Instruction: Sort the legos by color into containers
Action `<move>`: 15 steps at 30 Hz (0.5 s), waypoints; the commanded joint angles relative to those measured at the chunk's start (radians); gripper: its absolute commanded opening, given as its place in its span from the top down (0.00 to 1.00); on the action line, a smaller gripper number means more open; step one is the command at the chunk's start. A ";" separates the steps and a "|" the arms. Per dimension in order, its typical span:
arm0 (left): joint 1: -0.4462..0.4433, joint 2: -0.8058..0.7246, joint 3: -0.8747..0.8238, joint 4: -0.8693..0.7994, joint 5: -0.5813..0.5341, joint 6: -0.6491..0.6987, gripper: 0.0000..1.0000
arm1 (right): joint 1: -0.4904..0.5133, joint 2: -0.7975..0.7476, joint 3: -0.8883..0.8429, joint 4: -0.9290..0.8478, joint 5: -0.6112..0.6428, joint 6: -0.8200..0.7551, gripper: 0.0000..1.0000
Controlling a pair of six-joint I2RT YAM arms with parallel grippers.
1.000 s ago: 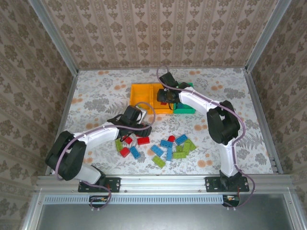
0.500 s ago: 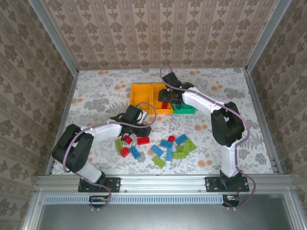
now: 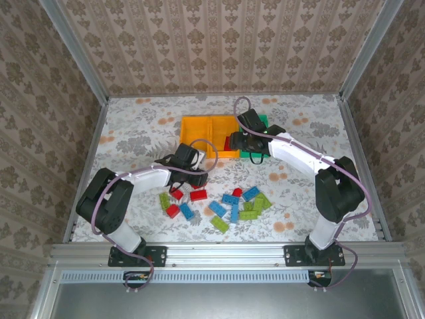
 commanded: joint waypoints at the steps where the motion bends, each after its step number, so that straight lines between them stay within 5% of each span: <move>1: 0.008 0.020 0.025 0.000 0.015 -0.001 0.52 | 0.004 -0.046 -0.024 -0.008 0.042 -0.011 0.34; 8: 0.013 0.026 0.033 0.000 0.022 -0.006 0.72 | 0.002 -0.057 -0.026 -0.008 0.047 -0.011 0.33; 15: 0.015 0.006 0.055 -0.004 0.039 -0.016 0.73 | 0.002 -0.068 -0.041 -0.008 0.052 -0.009 0.32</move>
